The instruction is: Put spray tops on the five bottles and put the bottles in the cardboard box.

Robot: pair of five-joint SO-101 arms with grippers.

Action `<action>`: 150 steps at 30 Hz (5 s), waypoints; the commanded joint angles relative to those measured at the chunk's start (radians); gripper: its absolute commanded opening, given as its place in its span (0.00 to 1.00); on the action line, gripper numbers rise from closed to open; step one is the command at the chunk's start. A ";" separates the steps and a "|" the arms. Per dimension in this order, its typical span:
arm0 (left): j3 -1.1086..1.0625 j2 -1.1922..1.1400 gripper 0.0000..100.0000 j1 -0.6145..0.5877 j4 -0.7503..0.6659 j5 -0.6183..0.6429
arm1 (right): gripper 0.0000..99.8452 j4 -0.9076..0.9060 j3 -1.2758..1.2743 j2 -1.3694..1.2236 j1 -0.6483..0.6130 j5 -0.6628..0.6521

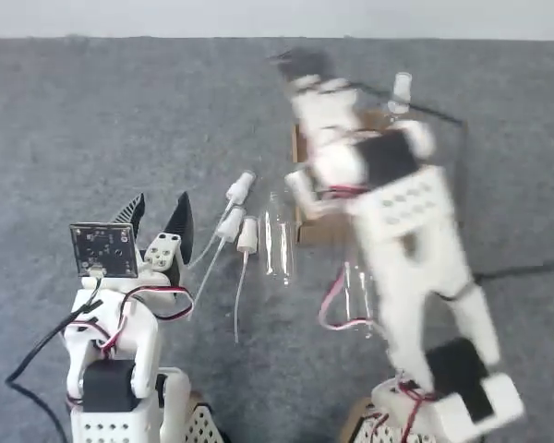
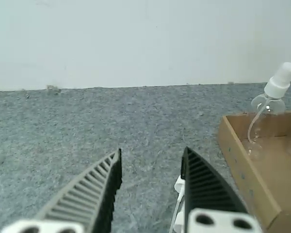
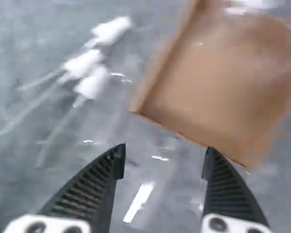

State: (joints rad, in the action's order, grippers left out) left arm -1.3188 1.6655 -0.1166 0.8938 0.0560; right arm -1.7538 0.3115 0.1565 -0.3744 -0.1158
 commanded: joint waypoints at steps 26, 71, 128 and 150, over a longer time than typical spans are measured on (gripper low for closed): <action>-0.008 0.008 0.18 0.003 -0.026 0.006 | 0.23 0.725 -1.073 0.185 0.556 0.012; 1.056 -1.844 0.21 0.173 -0.104 -0.265 | 0.10 0.750 -1.148 0.188 1.010 -0.807; 0.414 -0.862 0.01 0.166 0.180 -0.183 | 0.32 0.449 -0.635 -0.022 0.757 -0.545; 0.414 -0.855 0.01 0.169 0.178 -0.180 | 0.07 0.538 -0.505 -0.340 0.826 -0.548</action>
State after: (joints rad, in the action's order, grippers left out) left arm -0.9198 0.7664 0.0522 1.0994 -0.1327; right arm -1.2183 -0.2562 -0.2332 0.4388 -0.6651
